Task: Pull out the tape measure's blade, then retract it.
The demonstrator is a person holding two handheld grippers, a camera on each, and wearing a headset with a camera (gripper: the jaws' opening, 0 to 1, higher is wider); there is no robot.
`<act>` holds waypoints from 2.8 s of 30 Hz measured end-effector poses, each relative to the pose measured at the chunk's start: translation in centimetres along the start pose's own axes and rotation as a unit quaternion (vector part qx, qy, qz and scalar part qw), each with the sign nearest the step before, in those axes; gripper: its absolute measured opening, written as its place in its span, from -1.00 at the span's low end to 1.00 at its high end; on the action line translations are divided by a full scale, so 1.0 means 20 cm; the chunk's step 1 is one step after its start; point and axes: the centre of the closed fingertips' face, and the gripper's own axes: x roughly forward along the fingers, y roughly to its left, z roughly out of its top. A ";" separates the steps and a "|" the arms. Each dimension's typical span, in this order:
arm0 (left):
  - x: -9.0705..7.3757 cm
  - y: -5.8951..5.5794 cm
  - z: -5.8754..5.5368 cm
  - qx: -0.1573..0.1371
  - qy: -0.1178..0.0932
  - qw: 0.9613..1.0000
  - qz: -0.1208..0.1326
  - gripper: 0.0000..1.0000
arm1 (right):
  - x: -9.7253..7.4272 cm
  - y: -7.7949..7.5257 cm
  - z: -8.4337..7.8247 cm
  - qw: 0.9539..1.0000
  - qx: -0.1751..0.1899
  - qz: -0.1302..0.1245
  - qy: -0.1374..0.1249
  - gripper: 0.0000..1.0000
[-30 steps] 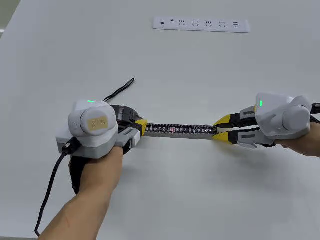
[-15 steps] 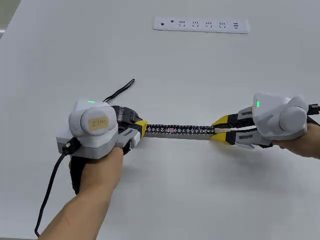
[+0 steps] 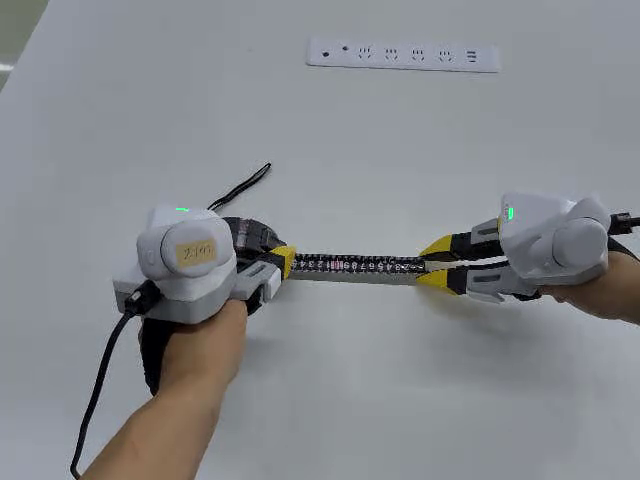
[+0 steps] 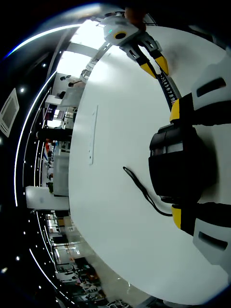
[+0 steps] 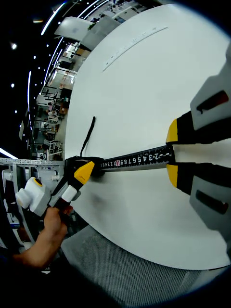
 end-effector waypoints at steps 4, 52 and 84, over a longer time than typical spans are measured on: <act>0.00 0.00 0.00 -0.001 0.000 1.000 0.000 0.23 | 0.01 0.01 0.01 1.000 0.000 0.001 -0.002 -0.77; 0.01 0.01 -0.01 -0.009 0.002 1.000 -0.004 0.23 | 0.20 0.04 0.17 1.000 0.001 0.006 -0.025 -0.77; 0.00 0.01 -0.01 -0.016 0.003 1.000 -0.006 0.24 | 0.40 0.07 0.34 0.999 0.002 0.012 -0.045 -0.76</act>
